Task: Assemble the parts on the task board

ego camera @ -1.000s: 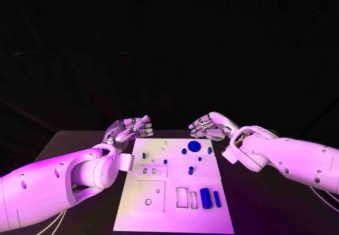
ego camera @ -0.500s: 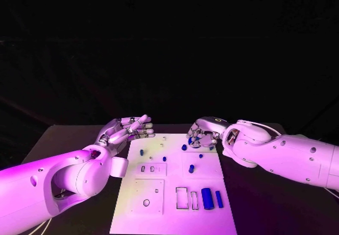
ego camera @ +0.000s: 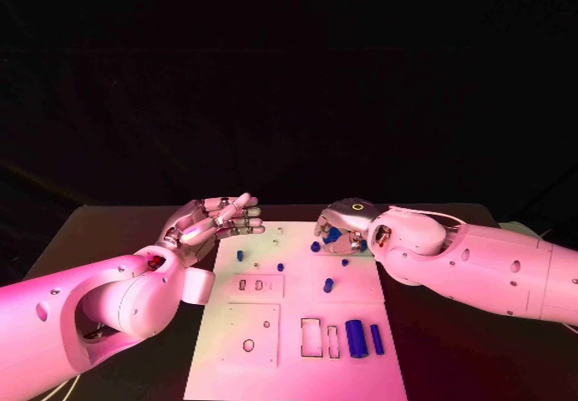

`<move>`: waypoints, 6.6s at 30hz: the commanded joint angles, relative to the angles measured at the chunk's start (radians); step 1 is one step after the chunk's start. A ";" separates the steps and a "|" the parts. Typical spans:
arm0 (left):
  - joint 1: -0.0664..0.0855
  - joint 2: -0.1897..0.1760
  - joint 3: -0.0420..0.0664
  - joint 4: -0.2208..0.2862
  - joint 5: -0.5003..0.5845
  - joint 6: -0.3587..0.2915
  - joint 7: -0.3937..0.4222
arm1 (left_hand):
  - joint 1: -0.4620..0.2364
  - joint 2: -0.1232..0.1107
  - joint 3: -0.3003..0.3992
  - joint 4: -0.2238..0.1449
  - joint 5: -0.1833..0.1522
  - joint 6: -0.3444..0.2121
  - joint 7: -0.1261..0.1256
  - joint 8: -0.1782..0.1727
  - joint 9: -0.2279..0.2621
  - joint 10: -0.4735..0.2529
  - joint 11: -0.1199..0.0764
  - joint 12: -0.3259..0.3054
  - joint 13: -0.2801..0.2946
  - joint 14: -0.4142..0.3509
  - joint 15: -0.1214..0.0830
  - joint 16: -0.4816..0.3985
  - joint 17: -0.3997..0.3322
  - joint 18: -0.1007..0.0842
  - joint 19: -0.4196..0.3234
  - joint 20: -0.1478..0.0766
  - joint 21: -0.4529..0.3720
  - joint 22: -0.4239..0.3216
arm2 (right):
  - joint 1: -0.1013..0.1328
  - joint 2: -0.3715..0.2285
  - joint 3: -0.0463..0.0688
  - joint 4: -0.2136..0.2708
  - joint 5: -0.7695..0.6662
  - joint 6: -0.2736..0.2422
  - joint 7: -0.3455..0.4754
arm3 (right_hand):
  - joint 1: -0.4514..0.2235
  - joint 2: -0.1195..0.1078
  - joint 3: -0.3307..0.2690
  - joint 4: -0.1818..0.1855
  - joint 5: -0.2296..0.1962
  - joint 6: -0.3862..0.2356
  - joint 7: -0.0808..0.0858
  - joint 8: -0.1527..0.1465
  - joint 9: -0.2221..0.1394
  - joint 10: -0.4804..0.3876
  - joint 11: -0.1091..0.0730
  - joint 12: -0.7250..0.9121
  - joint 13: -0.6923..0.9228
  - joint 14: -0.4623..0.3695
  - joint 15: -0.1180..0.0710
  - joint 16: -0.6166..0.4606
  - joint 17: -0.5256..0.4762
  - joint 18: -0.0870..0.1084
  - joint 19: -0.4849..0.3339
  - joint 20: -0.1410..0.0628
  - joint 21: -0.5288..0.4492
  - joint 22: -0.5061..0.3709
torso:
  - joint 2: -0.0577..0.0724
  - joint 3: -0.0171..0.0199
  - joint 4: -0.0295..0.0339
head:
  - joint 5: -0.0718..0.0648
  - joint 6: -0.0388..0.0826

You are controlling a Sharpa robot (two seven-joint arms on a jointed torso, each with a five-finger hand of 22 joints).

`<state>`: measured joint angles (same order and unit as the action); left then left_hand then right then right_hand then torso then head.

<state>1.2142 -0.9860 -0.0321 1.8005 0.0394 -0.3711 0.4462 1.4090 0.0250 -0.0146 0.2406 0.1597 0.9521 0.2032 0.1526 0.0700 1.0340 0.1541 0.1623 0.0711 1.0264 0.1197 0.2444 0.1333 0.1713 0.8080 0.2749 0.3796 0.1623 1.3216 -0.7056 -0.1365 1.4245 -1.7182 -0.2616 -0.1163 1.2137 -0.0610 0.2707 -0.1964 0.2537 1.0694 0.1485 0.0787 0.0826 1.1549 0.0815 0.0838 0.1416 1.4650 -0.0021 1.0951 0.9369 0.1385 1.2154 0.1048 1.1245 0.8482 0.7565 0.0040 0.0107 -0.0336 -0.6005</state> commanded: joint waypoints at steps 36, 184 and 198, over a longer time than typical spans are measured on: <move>0.008 -0.001 0.001 0.007 -0.009 0.037 -0.011 | 0.007 0.004 -0.006 0.001 0.000 -0.004 0.009 -0.015 -0.003 -0.005 0.010 -0.013 -0.003 0.002 0.007 -0.012 0.002 0.012 0.006 -0.001 0.003 -0.001 | 0.001 0.046 0.000 -0.041 -0.063 0.052 -0.028 | 0.015 0.003 0.060 0.032 0.008 0.033 -0.012 0.006 0.010 0.009 -0.005 0.030 0.008 0.031 -0.004 0.113 0.110 -0.031 0.053 -0.003 0.101 0.148 | 0.030 -0.0001 0.0082 | -0.004 -0.007; 0.016 0.021 0.002 -0.041 0.008 0.024 -0.009 | 0.017 0.016 -0.002 -0.002 0.001 -0.005 0.013 -0.029 -0.002 -0.008 0.014 -0.030 -0.002 -0.006 0.011 -0.028 0.003 0.011 0.001 0.001 0.001 -0.005 | 0.043 -0.063 0.027 0.022 0.232 -0.008 -0.107 | 0.045 -0.111 -0.130 0.186 0.067 -0.092 -0.029 0.111 0.089 -0.082 -0.041 0.717 0.513 0.038 -0.037 0.233 0.212 -0.052 0.098 -0.028 0.176 0.317 | 0.027 -0.0046 -0.0050 | -0.001 0.002; 0.016 0.022 0.002 -0.053 0.008 0.029 -0.013 | 0.020 0.017 -0.001 -0.004 0.001 -0.005 0.012 -0.030 -0.002 -0.008 0.014 -0.032 -0.002 -0.009 0.012 -0.031 0.003 0.011 0.000 0.001 0.000 -0.006 | 0.040 -0.052 0.027 -0.037 0.255 0.041 -0.155 | 0.057 -0.053 -0.239 0.280 0.053 -0.211 0.004 0.230 0.126 0.299 -0.010 1.403 1.295 0.100 0.001 0.462 0.606 -0.072 0.172 0.000 0.248 0.442 | 0.029 -0.0037 -0.0068 | -0.003 -0.005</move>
<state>1.2289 -0.9655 -0.0311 1.7470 0.0479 -0.3659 0.4306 1.4248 0.0408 -0.0146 0.2408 0.1597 0.9448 0.2103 0.1267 0.0684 1.0269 0.1611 0.1354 0.0698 1.0189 0.1271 0.2164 0.1347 0.1708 0.8079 0.2750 0.3795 0.1579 1.3626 -0.7613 -0.1095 1.3898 -1.4790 -0.2557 -0.2423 1.2660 -0.1131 0.0350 0.0842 0.3041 0.8614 0.1522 0.3064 0.2079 1.4467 0.0717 1.4801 1.3073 1.4665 -0.0069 1.5536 1.3082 0.0836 1.3838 0.1062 1.3706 1.2871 0.7842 0.0004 0.0045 -0.0358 -0.6042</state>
